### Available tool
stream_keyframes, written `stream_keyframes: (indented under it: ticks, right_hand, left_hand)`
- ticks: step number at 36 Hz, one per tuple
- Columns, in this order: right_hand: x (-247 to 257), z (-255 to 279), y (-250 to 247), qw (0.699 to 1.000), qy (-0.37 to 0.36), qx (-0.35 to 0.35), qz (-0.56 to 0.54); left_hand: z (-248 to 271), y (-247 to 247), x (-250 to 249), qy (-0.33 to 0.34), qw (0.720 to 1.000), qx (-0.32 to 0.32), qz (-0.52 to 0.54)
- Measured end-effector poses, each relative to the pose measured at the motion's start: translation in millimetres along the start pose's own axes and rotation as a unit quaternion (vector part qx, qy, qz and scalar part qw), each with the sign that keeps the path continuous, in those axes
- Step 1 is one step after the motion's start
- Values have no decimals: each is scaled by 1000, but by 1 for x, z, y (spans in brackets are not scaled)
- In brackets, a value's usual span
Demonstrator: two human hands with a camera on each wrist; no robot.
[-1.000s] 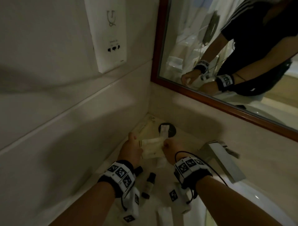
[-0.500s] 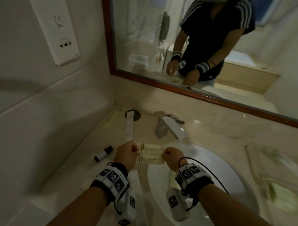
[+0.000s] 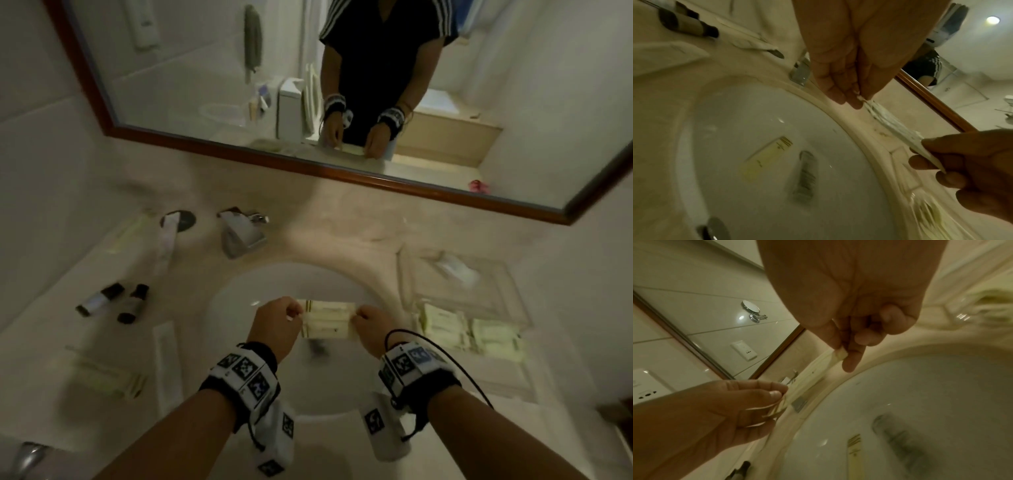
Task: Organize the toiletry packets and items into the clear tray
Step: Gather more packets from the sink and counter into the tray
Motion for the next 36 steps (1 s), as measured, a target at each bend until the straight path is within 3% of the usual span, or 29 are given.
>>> stream_keyframes:
  ticks: [9,22,33,36]
  right_hand:
    - [-78,11,-41,995,61,-57,-63]
    - [-194,7,-95,960,155,-145,-181]
    - [-275,-23,-136,969,162,-128,-137]
    - [-285,-34,-142,969,171,-129,-119]
  left_hand:
    - [-20,74,-55,51,996,78,-11]
    - [-65,188,-122,139,976,170,-8]
    - [-105,279,-158,111,974,198,-19]
    - [-115,292,-162,115,967,212,-86]
Point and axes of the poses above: each hand's wrist, its own z-axis away from the middle knuckle, its own y-axis out of the palm, x = y × z, the point moved 1 cm from there along -z, towards the middle knuckle, and after that the axes turned 12 degrees about x, right-handed, at the moved point
